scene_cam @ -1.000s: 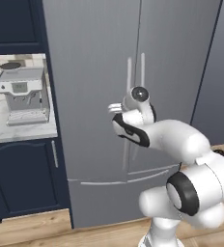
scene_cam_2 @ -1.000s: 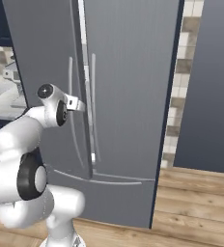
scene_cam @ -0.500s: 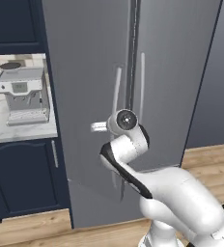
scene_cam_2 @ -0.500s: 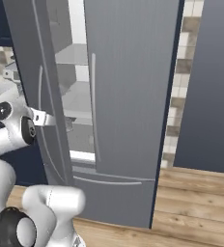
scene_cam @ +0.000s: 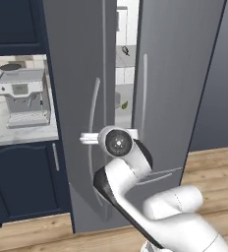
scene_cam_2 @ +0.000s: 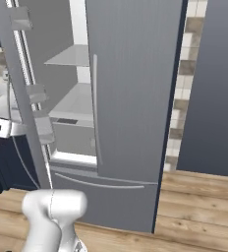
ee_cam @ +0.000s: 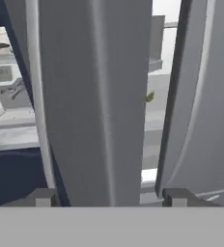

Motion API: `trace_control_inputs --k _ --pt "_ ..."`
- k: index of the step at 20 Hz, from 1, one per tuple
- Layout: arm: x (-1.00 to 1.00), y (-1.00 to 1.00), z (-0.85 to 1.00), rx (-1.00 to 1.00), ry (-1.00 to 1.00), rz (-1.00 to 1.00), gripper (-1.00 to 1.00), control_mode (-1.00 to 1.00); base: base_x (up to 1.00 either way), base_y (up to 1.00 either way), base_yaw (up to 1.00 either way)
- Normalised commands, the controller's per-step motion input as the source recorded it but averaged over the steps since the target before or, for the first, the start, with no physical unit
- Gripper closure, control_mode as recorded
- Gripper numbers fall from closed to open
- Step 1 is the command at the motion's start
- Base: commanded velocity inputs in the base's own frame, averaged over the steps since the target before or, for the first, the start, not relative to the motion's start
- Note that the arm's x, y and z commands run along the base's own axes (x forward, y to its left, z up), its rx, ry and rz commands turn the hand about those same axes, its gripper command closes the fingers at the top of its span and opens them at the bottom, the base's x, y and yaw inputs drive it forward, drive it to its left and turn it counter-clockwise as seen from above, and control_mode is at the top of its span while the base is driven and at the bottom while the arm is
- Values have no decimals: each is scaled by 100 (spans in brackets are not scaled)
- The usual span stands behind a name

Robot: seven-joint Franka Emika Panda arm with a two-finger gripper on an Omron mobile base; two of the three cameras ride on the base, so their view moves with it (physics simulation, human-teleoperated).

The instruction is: Take the lemon wedge from the fridge and place it on the plate with fish on the dining counter.

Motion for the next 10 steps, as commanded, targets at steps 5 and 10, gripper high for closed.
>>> trace_control_inputs --k 5,10 --pt "-100 -31 47 0 -14 -2 -100 -100 0 0 0" --pt "-83 -100 66 14 -3 -6 -100 -100 0 0 0"
